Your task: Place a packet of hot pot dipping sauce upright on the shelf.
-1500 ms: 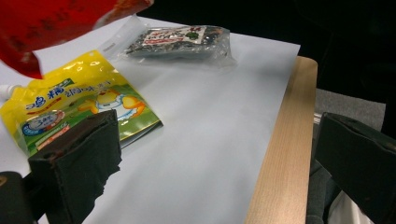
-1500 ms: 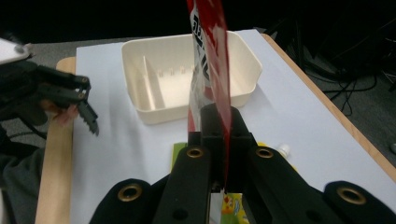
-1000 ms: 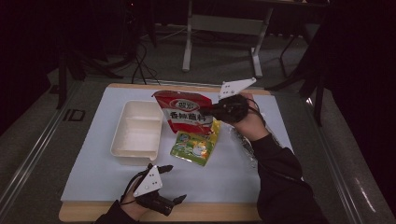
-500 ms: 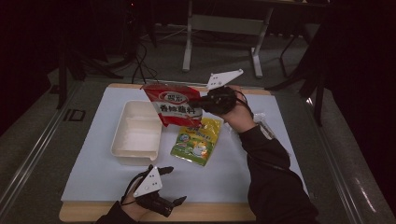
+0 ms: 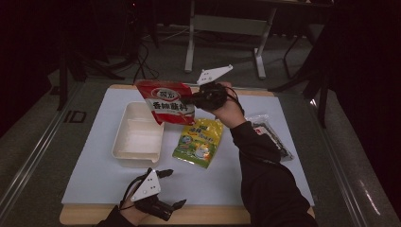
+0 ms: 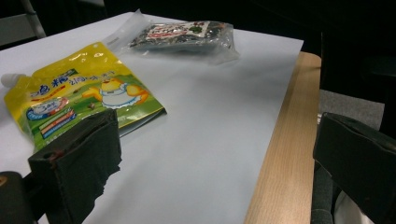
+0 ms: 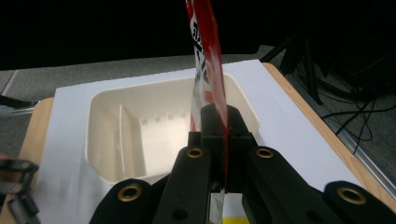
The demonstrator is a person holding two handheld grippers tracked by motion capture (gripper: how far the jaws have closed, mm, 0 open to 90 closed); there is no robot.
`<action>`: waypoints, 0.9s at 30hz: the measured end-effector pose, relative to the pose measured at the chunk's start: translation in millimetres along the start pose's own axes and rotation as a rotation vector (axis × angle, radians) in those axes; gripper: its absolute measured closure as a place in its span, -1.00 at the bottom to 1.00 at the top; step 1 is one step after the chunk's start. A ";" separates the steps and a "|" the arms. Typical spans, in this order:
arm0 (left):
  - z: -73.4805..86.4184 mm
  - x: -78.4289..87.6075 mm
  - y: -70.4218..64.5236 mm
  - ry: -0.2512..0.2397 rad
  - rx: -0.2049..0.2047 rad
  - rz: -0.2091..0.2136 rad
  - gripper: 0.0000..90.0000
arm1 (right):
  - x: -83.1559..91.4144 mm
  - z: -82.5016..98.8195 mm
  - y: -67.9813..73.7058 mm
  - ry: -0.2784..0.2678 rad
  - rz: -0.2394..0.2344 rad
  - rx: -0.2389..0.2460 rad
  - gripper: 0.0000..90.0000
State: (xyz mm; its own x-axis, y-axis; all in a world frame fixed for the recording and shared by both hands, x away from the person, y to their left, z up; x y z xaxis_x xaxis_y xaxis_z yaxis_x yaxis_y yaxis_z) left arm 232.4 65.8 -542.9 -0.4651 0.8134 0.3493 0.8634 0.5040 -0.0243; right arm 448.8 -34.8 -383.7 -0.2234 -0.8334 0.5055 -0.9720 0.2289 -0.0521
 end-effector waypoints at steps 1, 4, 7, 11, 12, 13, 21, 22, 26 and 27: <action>0.5 0.2 0.0 0.003 -0.002 -0.004 -0.95 | -2.1 -0.4 -1.0 -0.003 -0.002 -0.004 1.00; 1.8 1.1 0.1 0.006 0.002 -0.007 -0.95 | -8.8 -1.5 -4.0 -0.005 -0.001 -0.007 1.00; 2.4 2.4 -0.5 0.006 0.005 -0.009 -0.95 | -16.7 -2.3 -7.0 -0.008 -0.004 -0.013 1.00; 3.8 4.7 -0.5 0.009 0.003 -0.018 -0.95 | -29.0 -2.1 -11.6 -0.002 -0.005 -0.024 1.00; 4.1 5.3 -0.4 0.008 0.005 -0.017 -0.95 | -32.4 -2.1 -12.7 -0.002 -0.005 -0.024 1.00; 4.4 6.0 -0.2 0.007 0.008 -0.020 -0.95 | -35.7 -2.2 -13.5 0.001 -0.005 -0.024 1.00; 5.5 9.0 -0.9 0.003 0.017 -0.025 -0.95 | -59.1 -6.9 -20.4 -0.015 -0.004 -0.031 1.00; 5.7 9.2 -1.1 0.003 0.018 -0.025 -0.95 | -61.9 -8.0 -21.1 -0.020 -0.001 -0.029 1.00; 6.4 10.3 -1.6 0.004 0.020 -0.026 -0.95 | -72.1 -10.5 -23.9 -0.032 0.000 -0.028 1.00; 6.5 10.6 -1.8 0.004 0.020 -0.027 -0.95 | -74.7 -10.6 -25.1 -0.036 0.002 -0.031 1.00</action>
State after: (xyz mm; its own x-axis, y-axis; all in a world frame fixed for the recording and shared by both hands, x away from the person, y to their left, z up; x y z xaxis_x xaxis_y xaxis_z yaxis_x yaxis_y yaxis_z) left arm 224.6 75.4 -545.3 -0.4875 0.7983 0.3536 0.8463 0.5316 -0.0335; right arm 490.7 27.1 -411.0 -0.2287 -0.8501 0.4745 -0.9689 0.2461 -0.0260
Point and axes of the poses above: each handheld gripper's, and its own axes: x roughly backward along the jaws, z roughly out of its underside, y roughly to its left, the point moved 6 cm from there along -x, roughly forward along the jaws, and after that the axes turned 1 degree about x, right-handed, at the moved point
